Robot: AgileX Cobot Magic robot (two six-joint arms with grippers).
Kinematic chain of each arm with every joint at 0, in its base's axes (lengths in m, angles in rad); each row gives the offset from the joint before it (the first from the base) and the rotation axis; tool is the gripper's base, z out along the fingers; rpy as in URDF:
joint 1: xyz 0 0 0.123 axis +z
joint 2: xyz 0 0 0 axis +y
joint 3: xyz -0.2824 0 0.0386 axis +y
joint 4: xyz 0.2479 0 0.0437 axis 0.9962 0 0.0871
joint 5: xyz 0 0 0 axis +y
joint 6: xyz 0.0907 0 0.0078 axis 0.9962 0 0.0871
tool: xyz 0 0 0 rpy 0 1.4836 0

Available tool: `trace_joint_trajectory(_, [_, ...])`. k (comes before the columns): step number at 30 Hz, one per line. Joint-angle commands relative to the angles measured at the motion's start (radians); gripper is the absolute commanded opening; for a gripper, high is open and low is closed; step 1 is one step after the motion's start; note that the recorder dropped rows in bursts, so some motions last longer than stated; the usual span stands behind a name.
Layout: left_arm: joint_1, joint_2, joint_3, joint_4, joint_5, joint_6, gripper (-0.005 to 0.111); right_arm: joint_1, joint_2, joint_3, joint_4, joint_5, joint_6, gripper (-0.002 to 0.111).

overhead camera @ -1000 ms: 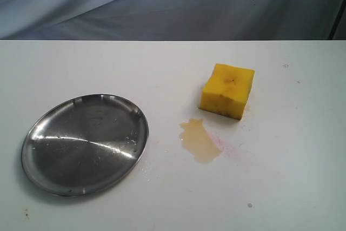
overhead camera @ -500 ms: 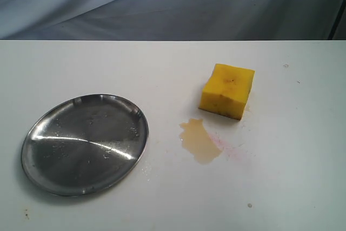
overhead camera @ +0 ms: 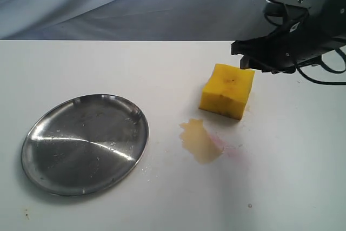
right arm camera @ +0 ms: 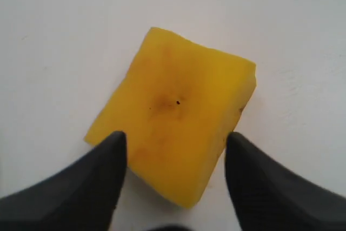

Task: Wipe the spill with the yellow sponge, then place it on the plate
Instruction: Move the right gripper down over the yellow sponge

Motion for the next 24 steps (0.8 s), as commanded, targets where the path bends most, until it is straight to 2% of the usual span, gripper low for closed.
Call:
trace_joint_trajectory(1, [0.003, -0.002, 0.005, 0.002, -0.003, -0.002, 0.000, 0.001, 0.078, -0.025, 0.050, -0.091, 0.027, 0.071])
trace_joint_trajectory(6, [0.003, -0.002, 0.005, 0.002, -0.003, -0.002, 0.000, 0.001, 0.163, -0.025, 0.069, -0.204, 0.101, 0.071])
trace_joint_trajectory(18, [0.003, -0.002, 0.005, 0.002, -0.003, -0.002, 0.000, 0.003, 0.288, -0.025, 0.069, -0.232, 0.129, 0.071])
trace_joint_trajectory(21, [0.003, -0.002, 0.005, 0.002, -0.003, -0.002, 0.000, 0.003, 0.304, -0.025, 0.069, -0.237, 0.129, 0.065])
trace_joint_trajectory(24, [0.003, -0.002, 0.005, 0.002, -0.003, -0.002, 0.000, 0.003, 0.306, -0.025, 0.066, -0.239, 0.129, 0.050])
